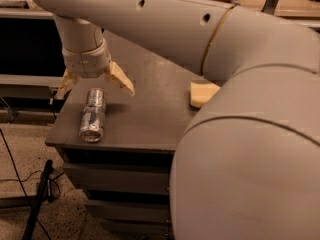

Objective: Place redbull can upright

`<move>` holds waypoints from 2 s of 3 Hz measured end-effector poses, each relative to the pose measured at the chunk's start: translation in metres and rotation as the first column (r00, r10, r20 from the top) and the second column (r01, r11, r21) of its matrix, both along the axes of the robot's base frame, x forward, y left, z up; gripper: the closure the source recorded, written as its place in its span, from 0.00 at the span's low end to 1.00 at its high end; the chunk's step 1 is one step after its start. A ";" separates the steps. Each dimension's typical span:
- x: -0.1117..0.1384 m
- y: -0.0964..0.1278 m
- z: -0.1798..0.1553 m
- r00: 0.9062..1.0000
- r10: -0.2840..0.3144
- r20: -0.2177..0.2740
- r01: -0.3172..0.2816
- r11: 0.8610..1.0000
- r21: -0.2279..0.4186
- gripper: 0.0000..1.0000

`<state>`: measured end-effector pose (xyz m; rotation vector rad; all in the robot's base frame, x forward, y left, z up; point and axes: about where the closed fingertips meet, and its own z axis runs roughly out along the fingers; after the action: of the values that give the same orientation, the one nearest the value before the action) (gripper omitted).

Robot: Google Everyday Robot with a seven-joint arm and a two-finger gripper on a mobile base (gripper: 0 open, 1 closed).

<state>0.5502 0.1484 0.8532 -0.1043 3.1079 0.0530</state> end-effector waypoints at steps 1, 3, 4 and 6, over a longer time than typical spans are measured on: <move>0.000 -0.003 -0.004 0.999 0.025 0.019 -0.025 1.000 -0.018 0.00; 0.008 -0.012 -0.013 0.999 0.025 0.045 -0.023 0.999 -0.040 0.00; 0.007 -0.013 -0.022 0.999 0.023 0.029 -0.022 0.999 -0.031 0.00; 0.010 -0.010 -0.029 0.999 0.042 0.011 -0.042 0.999 -0.033 0.46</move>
Offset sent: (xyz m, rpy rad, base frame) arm 0.0068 -0.0200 -0.0112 -0.0662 -0.0610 0.0227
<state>0.5598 0.1382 0.8243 -0.1705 3.0953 0.0031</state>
